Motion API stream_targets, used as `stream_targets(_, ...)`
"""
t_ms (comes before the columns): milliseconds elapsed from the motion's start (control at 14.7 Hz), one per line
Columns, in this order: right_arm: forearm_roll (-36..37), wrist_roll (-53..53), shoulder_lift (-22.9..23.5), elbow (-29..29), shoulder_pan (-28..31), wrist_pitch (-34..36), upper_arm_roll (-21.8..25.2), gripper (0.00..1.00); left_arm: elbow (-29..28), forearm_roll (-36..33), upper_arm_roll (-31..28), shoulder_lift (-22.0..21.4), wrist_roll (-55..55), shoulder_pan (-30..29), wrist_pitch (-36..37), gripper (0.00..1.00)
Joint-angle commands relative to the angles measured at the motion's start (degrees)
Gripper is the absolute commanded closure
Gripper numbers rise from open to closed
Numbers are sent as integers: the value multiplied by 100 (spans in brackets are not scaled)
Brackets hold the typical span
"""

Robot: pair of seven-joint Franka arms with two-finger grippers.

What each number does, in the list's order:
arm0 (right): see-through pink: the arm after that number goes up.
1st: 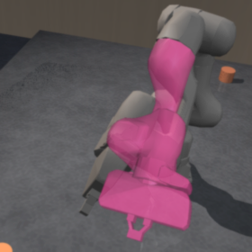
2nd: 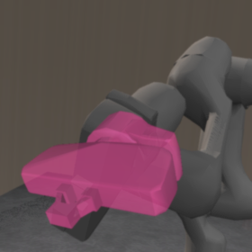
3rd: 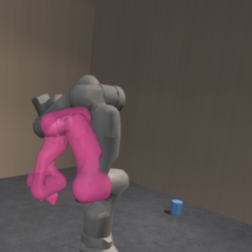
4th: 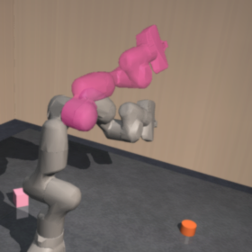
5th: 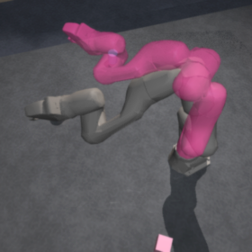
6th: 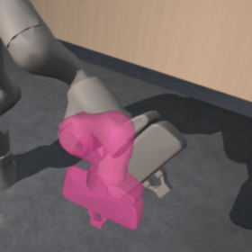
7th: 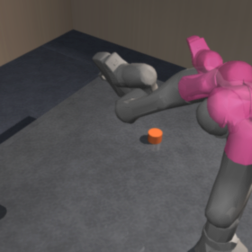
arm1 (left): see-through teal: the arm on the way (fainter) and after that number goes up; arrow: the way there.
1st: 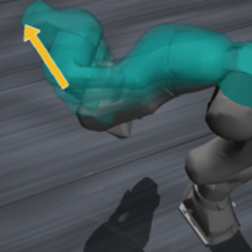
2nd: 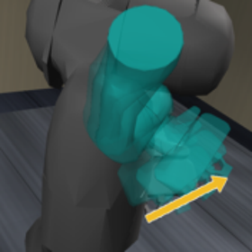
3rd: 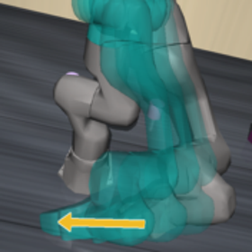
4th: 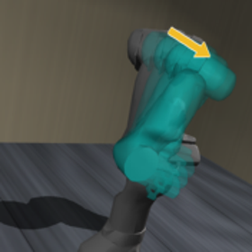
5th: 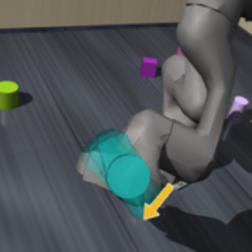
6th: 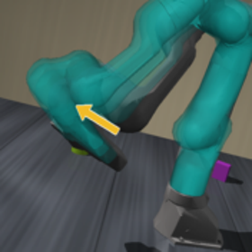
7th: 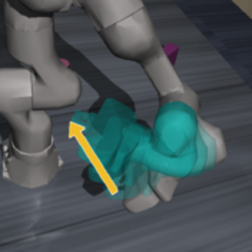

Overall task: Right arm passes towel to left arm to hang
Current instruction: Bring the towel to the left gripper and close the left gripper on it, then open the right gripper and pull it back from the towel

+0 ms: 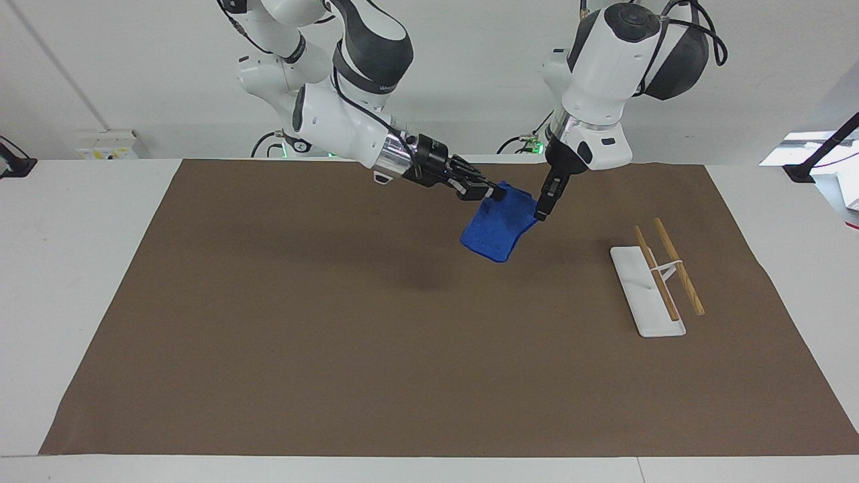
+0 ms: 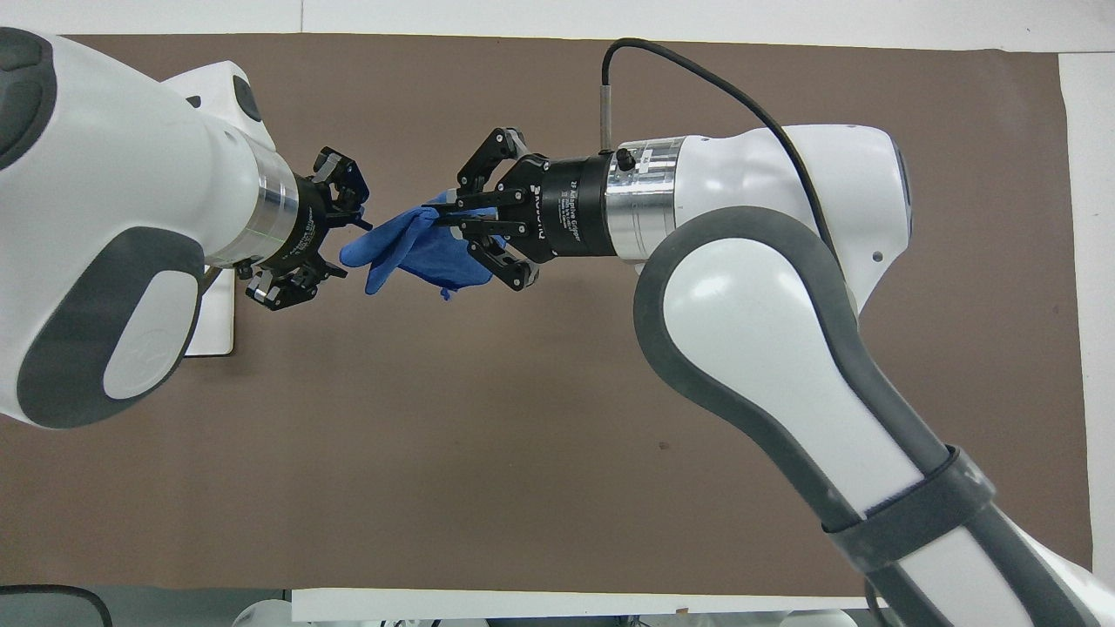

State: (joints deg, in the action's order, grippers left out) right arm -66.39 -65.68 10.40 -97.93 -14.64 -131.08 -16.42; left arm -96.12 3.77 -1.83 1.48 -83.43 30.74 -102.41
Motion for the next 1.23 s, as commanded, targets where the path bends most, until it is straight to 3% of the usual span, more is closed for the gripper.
stream_targets(0, -129, 12, -90, -121, -3, -85, -10, 100, -39, 28, -54, -60, -59, 72, 46, 62)
stream_targets(273, -120, 29, -90, -121, -4, -93, -10, 100, -56, 28, -54, -60, -59, 81, 37, 79)
stream_targets(477, -120, 29, -90, -130, -4, -93, -19, 100, -56, 28, -54, -60, -51, 81, 54, 100)
stream_targets(750, -120, 29, -90, -121, -56, -93, -19, 97, -4, 19, -54, -43, -51, 72, 2, 100)
stream_targets(818, -120, 29, -90, -121, -56, -93, -10, 90, 66, -7, -63, -17, -51, 64, 2, 100)
stream_targets(955, -59, 38, -90, -112, -47, -85, -10, 57, 285, -104, -89, 45, -33, 20, 107, 100)
stream_targets(1023, 2, 108, -90, -112, -65, -85, -10, 11, 434, -357, -80, 54, -24, 37, 142, 100)
stream_targets(1091, 195, 326, -90, -112, -65, -85, -19, 0, 549, -585, -72, 89, -24, 37, 195, 100)
stream_targets(1159, 466, 476, -90, -112, -74, -59, -19, 0, 715, -727, -80, 141, 2, 28, 265, 100)
